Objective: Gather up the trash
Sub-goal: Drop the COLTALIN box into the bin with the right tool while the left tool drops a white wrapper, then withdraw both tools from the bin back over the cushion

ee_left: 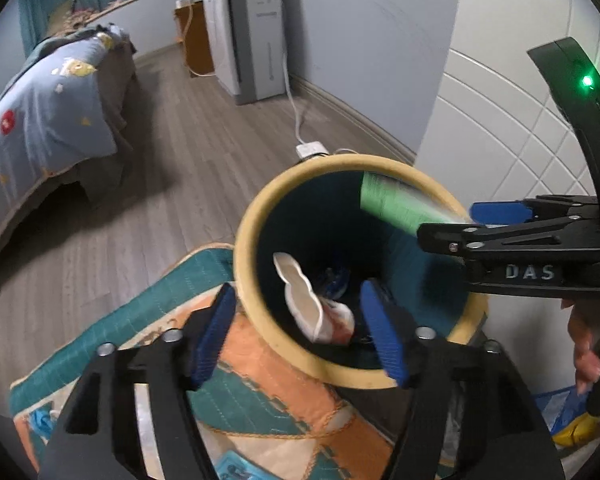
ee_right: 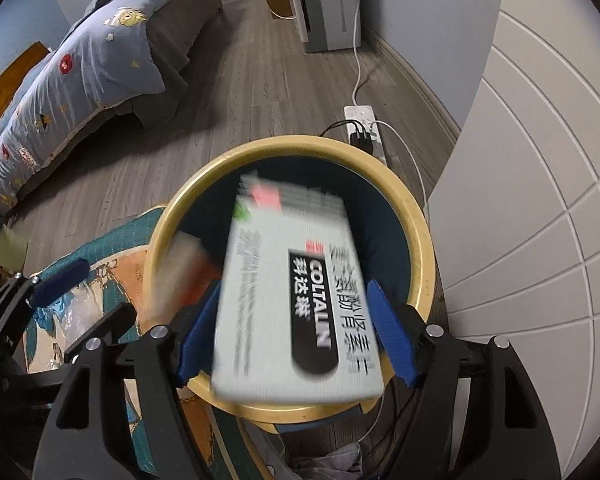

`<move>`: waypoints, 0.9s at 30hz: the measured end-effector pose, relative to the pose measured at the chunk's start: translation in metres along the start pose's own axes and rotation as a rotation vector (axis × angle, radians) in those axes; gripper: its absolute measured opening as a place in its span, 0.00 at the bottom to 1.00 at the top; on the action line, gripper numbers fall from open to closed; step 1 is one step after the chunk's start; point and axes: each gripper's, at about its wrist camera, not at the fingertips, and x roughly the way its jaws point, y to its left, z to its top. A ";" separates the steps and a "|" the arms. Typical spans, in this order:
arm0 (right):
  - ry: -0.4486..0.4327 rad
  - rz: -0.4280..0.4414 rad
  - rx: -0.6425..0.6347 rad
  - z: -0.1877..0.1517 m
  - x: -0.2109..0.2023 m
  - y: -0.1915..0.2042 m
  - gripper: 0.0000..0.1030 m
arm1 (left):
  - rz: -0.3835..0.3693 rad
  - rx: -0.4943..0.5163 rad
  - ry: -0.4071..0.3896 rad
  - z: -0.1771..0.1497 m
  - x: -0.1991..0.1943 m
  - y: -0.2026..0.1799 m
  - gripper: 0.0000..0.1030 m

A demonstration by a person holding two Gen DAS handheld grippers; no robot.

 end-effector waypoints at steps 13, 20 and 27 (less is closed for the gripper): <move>-0.021 0.005 -0.070 -0.003 -0.013 0.029 0.94 | 0.116 -0.136 -0.013 -0.036 -0.063 0.067 0.92; -0.031 0.000 -0.141 -0.005 -0.026 0.063 0.94 | 0.204 -0.196 -0.015 -0.072 -0.123 0.113 0.93; -0.059 -0.025 -0.270 -0.013 -0.045 0.111 0.94 | 0.270 -0.265 -0.016 -0.111 -0.172 0.143 0.93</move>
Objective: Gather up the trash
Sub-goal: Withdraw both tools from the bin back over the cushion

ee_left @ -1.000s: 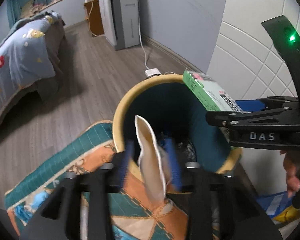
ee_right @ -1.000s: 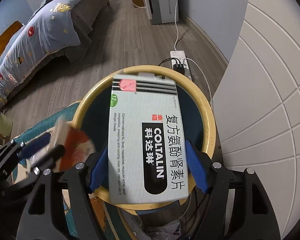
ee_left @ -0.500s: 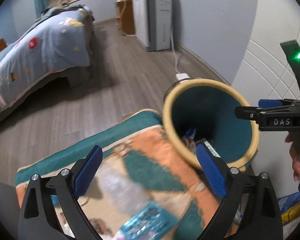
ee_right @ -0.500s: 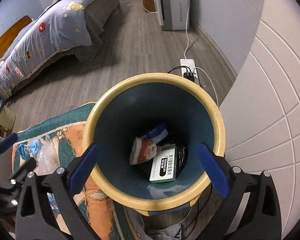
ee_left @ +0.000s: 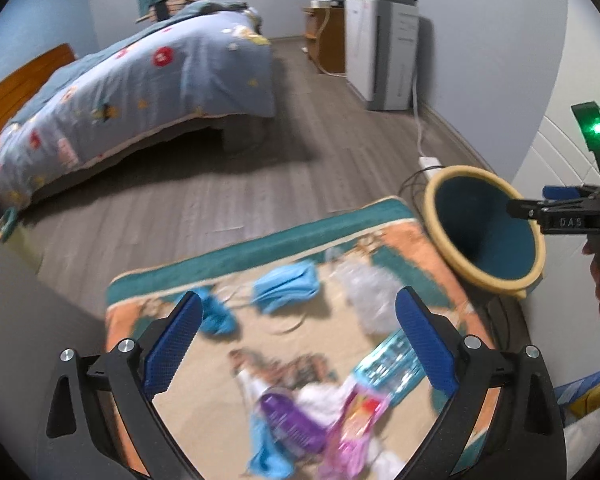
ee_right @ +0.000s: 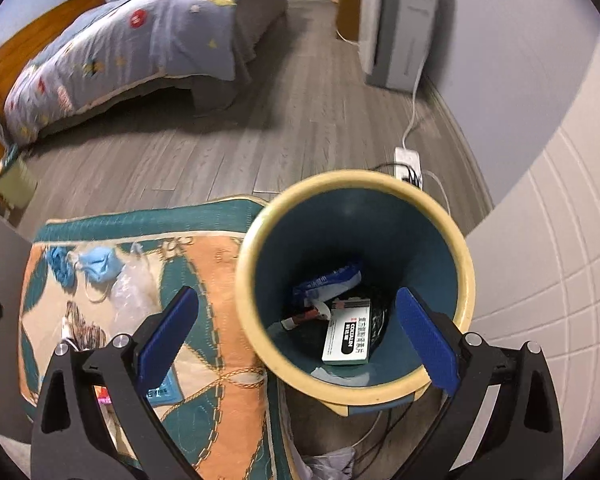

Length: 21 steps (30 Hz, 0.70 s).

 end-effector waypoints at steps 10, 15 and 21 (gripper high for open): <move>0.004 0.078 -0.063 -0.036 -0.043 0.071 0.94 | 0.028 -0.062 -0.018 -0.058 -0.054 0.028 0.93; 0.033 0.091 -0.031 -0.062 -0.047 0.094 0.94 | 0.026 -0.066 -0.030 -0.085 -0.070 0.030 0.93; 0.096 0.097 0.002 -0.096 -0.037 0.122 0.94 | 0.034 -0.014 0.000 -0.105 -0.062 0.024 0.94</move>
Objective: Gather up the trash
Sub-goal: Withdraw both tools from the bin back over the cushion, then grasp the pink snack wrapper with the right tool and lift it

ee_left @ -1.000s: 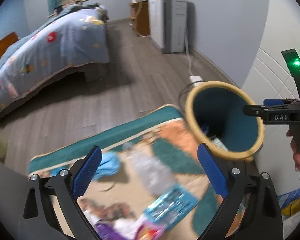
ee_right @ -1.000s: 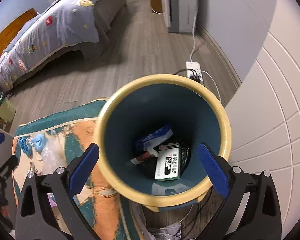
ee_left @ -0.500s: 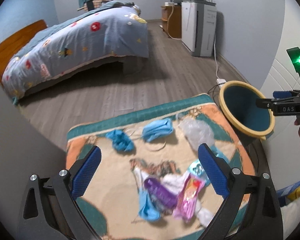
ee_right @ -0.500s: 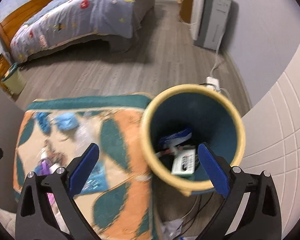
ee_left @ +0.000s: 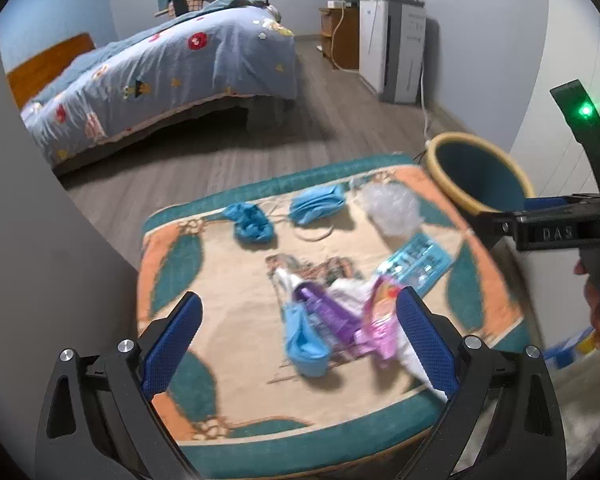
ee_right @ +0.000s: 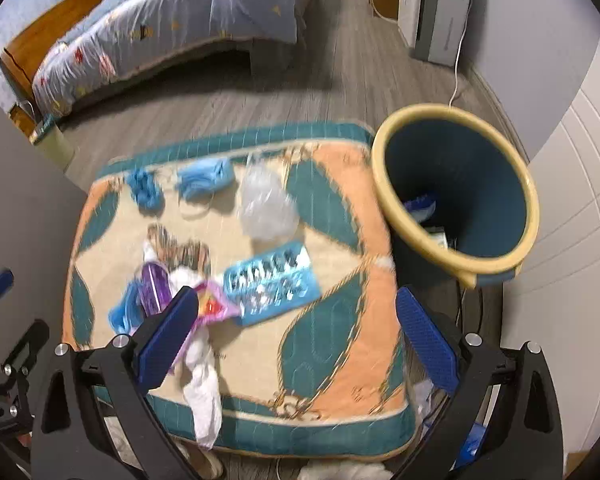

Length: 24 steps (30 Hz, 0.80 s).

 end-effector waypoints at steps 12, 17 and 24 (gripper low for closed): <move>0.033 0.016 -0.109 -0.042 0.036 0.062 0.94 | 0.049 -0.145 0.024 -0.008 0.005 0.056 0.94; 0.057 0.022 -0.164 -0.054 0.050 0.088 0.94 | 0.051 -0.176 0.047 -0.011 0.010 0.068 0.94; 0.077 0.047 -0.270 -0.063 0.060 0.120 0.94 | 0.046 -0.168 0.061 -0.007 0.019 0.070 0.94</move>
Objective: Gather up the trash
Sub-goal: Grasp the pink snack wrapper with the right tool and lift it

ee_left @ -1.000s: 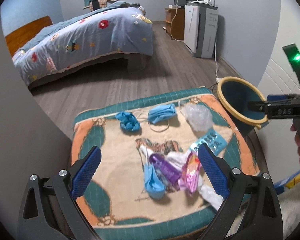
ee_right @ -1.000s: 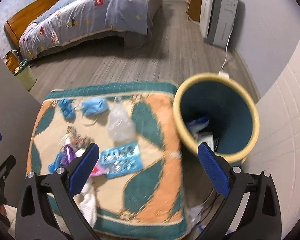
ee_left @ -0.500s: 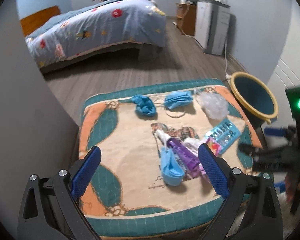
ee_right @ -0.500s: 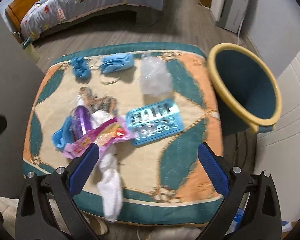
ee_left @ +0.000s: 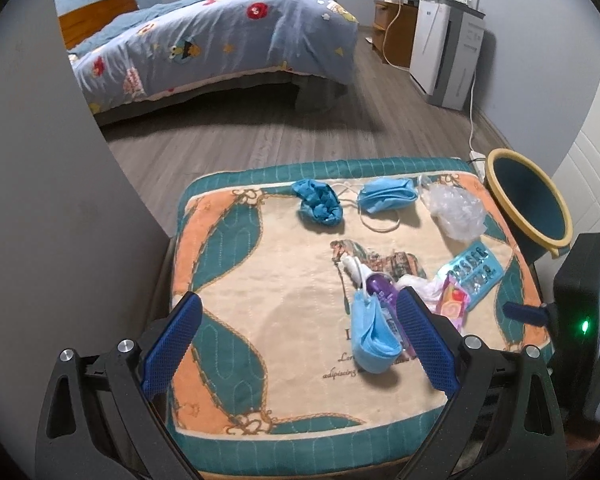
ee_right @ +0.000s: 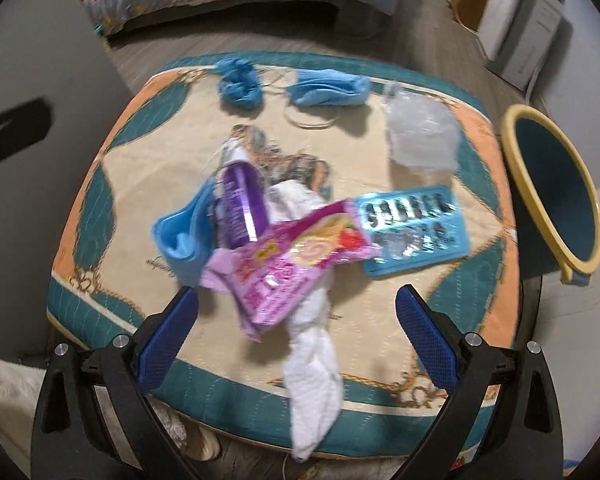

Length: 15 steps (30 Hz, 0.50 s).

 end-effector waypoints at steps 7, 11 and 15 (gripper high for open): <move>0.025 -0.035 -0.115 0.003 0.016 0.017 0.42 | -0.001 0.018 0.022 0.000 0.010 -0.003 0.94; 0.041 0.003 -0.085 0.008 0.012 0.006 0.08 | -0.008 0.023 0.032 0.000 0.012 -0.004 0.94; 0.042 0.015 -0.095 0.019 -0.017 -0.007 0.06 | -0.020 0.022 0.040 -0.001 0.014 -0.005 0.94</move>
